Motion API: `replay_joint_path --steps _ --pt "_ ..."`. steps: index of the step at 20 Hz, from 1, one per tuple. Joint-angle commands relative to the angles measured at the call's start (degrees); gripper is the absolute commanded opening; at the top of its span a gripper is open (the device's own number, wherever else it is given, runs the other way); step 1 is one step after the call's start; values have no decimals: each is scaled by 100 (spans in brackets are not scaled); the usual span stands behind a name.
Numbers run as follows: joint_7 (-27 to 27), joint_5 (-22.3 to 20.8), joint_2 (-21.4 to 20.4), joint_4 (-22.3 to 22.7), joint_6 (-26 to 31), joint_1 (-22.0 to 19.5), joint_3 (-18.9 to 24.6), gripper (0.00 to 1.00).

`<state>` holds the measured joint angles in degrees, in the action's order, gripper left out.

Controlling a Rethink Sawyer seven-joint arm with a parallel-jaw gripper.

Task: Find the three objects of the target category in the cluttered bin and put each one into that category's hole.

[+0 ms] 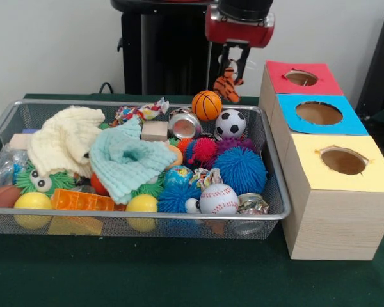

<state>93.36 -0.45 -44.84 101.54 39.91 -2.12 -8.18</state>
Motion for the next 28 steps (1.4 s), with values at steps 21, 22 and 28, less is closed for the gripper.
replay_joint_path --steps 21,22,28 --pt "3132 2005 -773 2482 -580 1477 -246 0" --pt "3117 2023 -798 2574 -725 1504 -236 0" --pt "2813 2341 -679 3022 -1621 1270 140 0"
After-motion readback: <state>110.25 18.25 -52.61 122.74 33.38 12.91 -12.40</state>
